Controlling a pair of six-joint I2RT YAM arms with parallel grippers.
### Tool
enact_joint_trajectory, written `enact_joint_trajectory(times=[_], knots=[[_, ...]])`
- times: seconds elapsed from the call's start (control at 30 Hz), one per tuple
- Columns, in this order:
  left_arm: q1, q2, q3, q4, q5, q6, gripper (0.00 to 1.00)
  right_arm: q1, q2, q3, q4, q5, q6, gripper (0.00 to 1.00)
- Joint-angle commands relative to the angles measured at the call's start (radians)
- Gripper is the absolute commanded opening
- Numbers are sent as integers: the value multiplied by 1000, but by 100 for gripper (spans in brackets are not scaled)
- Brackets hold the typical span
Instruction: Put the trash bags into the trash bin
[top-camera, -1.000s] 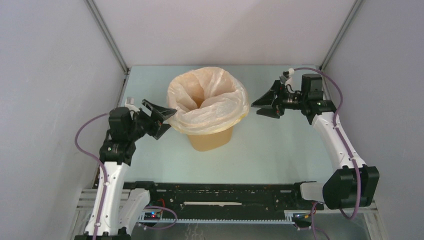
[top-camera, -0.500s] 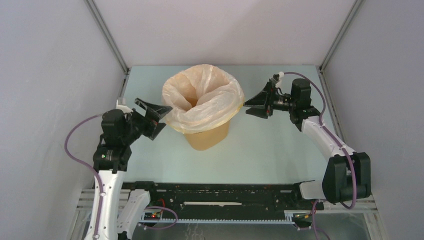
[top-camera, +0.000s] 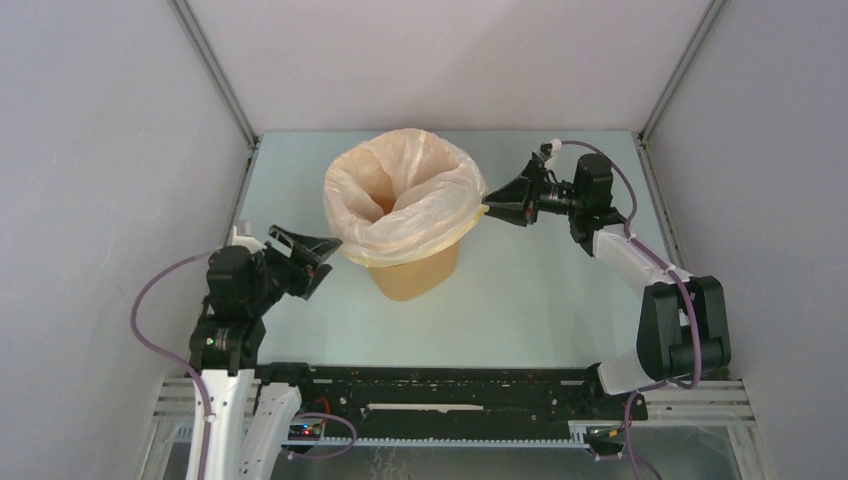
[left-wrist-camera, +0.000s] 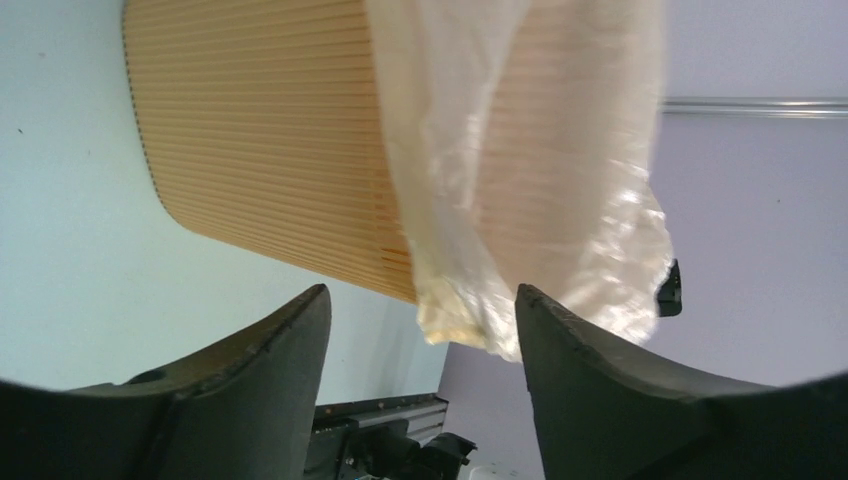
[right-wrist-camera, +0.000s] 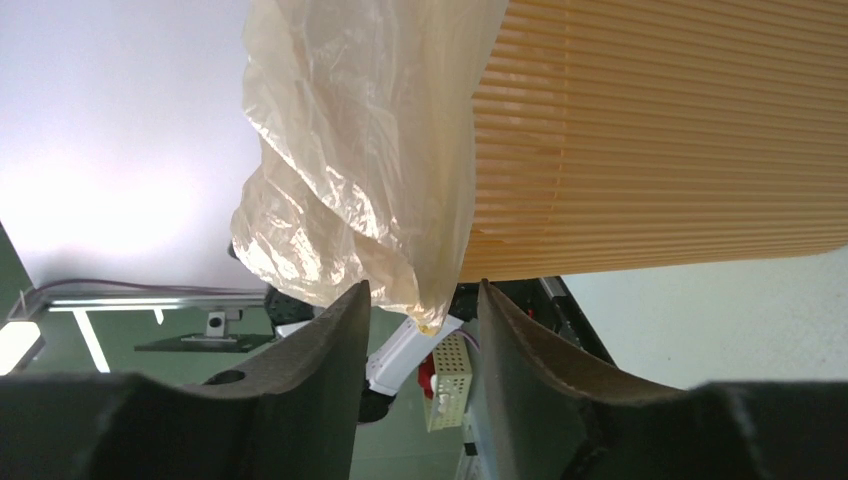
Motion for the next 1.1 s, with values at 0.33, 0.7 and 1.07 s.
enact_joint_trajectory(times=[0.33, 0.7, 1.07], knots=[[2, 41, -119, 242, 85, -134, 52, 14, 44, 8, 67, -28, 13, 4], [2, 98, -182, 235, 98, -96, 15, 11, 32, 8, -185, -6, -194, 0], [2, 273, -251, 239, 102, 35, 4, 40, 121, 17, -292, 55, -303, 0]])
